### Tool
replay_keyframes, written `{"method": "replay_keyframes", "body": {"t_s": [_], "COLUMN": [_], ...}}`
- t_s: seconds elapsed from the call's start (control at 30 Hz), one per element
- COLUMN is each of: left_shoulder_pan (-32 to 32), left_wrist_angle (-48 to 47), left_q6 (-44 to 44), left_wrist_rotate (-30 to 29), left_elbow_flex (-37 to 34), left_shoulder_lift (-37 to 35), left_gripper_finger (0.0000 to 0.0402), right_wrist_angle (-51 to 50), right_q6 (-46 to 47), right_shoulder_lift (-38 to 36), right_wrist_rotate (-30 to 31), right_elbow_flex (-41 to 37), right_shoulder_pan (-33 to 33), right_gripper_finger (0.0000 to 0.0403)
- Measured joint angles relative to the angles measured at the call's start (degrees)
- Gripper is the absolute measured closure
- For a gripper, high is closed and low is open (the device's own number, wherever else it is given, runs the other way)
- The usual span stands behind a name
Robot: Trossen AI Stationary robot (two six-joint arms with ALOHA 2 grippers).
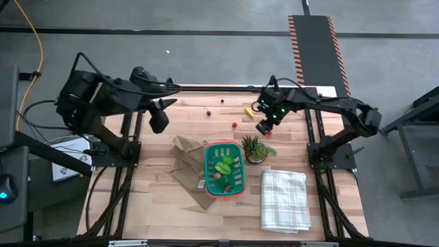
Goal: Pick and placing Produce into tupperware
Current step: Put the right red cherry into the green basket
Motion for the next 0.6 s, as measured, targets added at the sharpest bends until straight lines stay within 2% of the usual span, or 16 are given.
{"method": "replay_keyframes", "body": {"t_s": [0.13,0.3,0.43,0.6], "left_shoulder_pan": [0.00,0.00,0.02,0.00], "left_wrist_angle": [0.02,0.07,0.05,0.04], "left_q6": [0.06,-1.28,-6.72,-15.55], "left_wrist_rotate": [-0.39,-3.86,-4.12,-4.15], "left_elbow_flex": [-0.06,-3.45,-9.04,-19.80], "left_shoulder_lift": [-1.59,-5.90,-11.55,-20.04], "left_gripper_finger": [0.0300,0.0300,0.0300,0.0300], "right_wrist_angle": [2.57,3.61,2.58,2.55], "right_q6": [1.83,3.28,3.25,2.95], "right_shoulder_lift": [-4.33,-8.50,-8.86,-8.12], "right_wrist_rotate": [-0.25,-0.25,-0.47,-2.28], "right_elbow_flex": [-5.98,-9.62,-10.04,-10.03], "right_shoulder_pan": [0.00,-1.54,-5.60,-9.73], "right_gripper_finger": [0.0236,0.0236,0.0236,0.0236]}}
